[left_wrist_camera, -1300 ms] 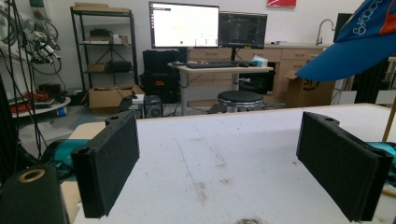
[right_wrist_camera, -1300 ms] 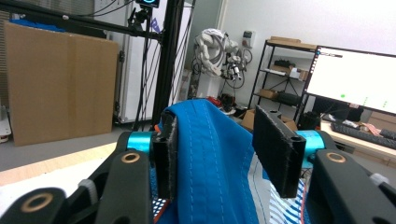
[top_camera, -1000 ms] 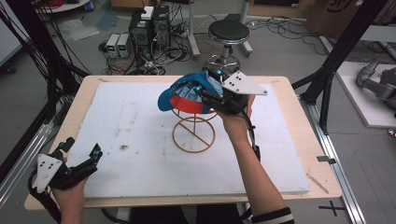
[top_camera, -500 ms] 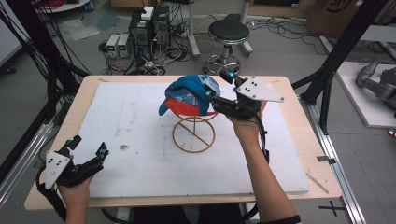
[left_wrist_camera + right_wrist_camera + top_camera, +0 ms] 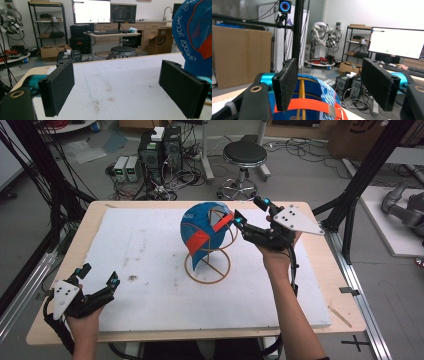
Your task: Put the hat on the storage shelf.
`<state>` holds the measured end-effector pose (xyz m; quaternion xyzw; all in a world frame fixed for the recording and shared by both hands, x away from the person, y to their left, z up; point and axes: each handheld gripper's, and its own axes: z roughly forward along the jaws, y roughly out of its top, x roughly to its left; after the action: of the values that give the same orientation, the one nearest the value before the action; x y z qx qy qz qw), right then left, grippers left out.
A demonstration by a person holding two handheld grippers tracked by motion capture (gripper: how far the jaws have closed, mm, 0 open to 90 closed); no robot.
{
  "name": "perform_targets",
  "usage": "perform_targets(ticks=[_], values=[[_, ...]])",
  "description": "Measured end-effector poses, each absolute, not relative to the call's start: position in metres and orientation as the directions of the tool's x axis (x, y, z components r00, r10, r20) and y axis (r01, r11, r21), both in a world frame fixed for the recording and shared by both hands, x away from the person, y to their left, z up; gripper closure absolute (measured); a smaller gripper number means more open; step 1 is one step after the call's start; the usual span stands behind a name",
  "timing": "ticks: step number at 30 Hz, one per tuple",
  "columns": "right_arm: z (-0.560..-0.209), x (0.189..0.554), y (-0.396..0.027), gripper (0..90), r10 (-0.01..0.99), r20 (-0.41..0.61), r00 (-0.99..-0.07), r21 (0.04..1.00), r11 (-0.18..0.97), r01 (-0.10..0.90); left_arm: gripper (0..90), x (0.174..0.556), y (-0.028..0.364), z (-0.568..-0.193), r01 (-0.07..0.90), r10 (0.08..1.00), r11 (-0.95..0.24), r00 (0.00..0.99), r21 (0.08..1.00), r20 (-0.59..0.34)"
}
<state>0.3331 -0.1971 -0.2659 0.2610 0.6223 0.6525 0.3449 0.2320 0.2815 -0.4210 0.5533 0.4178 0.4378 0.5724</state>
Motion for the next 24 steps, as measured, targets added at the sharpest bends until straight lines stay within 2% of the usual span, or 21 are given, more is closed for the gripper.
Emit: perform_targets(ticks=[12,18,24], values=[[-0.275,0.323,-0.23,21.8,0.816,-0.062,-0.574,0.992,-0.01,-0.122,13.3,0.232,0.282,-0.422,-0.035,0.963,0.003,0.27,0.999,0.006],[-0.279,0.316,-0.247,13.3,0.837,-0.065,-0.543,0.992,-0.003,-0.123,13.3,0.232,0.281,-0.422,-0.032,0.962,-0.002,0.272,0.999,0.01],[-0.283,0.308,-0.268,11.6,0.851,-0.067,-0.52,0.993,0.005,-0.119,13.2,0.232,0.281,-0.422,-0.03,0.963,-0.002,0.27,1.0,0.01]])
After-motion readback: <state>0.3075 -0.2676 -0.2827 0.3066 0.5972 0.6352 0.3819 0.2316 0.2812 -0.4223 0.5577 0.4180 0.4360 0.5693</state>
